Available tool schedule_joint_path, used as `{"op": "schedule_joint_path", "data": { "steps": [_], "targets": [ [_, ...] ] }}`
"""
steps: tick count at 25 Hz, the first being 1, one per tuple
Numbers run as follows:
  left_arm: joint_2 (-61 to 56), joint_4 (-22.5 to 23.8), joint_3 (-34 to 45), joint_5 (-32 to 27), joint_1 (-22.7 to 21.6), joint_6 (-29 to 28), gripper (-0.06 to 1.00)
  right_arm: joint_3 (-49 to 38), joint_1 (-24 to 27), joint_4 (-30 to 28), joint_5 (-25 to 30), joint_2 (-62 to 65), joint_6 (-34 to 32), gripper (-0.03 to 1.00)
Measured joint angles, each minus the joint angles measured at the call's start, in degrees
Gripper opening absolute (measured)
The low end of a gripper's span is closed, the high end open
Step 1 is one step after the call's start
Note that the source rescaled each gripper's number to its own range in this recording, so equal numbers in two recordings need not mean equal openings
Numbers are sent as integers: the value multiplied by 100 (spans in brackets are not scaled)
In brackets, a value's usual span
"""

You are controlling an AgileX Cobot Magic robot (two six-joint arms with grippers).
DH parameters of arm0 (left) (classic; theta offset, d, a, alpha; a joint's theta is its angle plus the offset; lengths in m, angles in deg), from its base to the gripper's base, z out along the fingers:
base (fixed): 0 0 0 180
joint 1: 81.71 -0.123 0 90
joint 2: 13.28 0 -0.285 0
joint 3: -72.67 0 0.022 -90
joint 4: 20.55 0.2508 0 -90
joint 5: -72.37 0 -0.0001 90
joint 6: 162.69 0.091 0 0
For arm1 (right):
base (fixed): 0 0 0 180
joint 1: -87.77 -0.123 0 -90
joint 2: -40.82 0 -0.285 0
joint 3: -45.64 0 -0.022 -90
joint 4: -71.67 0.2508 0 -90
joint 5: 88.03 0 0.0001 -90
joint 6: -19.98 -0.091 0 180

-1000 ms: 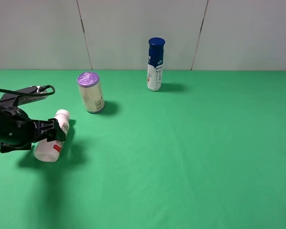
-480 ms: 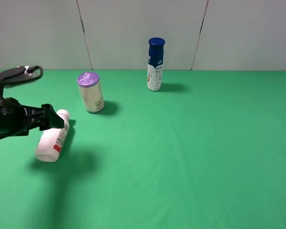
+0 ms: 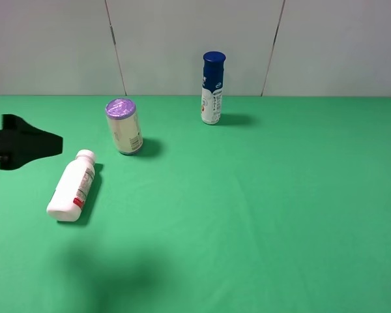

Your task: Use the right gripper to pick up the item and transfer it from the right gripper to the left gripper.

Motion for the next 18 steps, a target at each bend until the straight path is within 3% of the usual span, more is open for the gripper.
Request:
{"op": "schedule_joint_path", "data": {
  "steps": [6, 12, 18],
  "targets": [
    [-1605, 665, 0, -750, 0, -476, 100, 0, 0, 0, 0, 0, 0, 100],
    [-2935, 1258, 0, -1459, 0, -535, 100, 0, 0, 0, 0, 0, 0, 100],
    [-3788, 1404, 0, -1814, 0, -535, 100, 0, 0, 0, 0, 0, 0, 100]
  ]
}}
